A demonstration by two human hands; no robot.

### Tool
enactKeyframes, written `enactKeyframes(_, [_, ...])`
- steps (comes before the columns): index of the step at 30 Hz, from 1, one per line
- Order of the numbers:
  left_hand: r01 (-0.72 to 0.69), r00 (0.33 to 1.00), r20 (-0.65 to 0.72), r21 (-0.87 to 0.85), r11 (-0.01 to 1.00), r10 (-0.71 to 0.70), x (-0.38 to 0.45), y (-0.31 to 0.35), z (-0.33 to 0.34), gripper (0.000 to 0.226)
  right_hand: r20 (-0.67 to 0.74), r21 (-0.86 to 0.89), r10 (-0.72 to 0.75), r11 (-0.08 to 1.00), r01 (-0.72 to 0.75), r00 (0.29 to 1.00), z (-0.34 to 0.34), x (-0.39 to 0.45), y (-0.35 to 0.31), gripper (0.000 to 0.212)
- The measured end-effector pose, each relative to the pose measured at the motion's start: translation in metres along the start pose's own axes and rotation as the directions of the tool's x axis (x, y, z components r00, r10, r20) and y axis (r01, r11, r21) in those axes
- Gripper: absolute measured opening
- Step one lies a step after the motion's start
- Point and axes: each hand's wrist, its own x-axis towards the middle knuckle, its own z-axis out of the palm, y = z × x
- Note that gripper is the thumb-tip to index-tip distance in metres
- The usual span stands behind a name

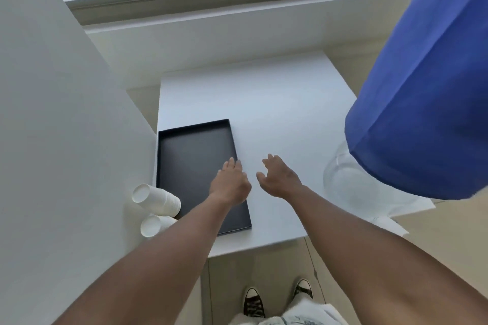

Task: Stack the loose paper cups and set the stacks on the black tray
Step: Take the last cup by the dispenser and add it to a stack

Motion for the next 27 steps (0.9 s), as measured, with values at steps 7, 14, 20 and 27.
enactKeyframes(7, [-0.033,0.999,0.039,-0.008,0.999,0.033,-0.006,0.030,0.017,0.056,-0.007,0.076,0.093,0.993,-0.092,0.996,-0.002,-0.022,0.034,0.058])
enactKeyframes(14, [-0.004,0.993,0.117,0.018,1.000,0.002,-0.016,0.068,0.045,0.058,0.018,0.110,0.164,0.980,-0.165,0.986,-0.001,-0.054,0.079,0.054])
enactKeyframes(20, [0.026,0.987,0.156,-0.030,0.999,-0.021,-0.029,0.107,0.076,0.060,0.055,0.088,0.210,0.973,-0.214,0.976,-0.004,-0.087,0.128,0.049])
enactKeyframes(27, [0.029,0.973,0.230,-0.099,0.995,-0.006,-0.038,0.161,0.115,0.062,-0.005,0.109,0.256,0.961,-0.254,0.967,-0.019,-0.129,0.185,0.037])
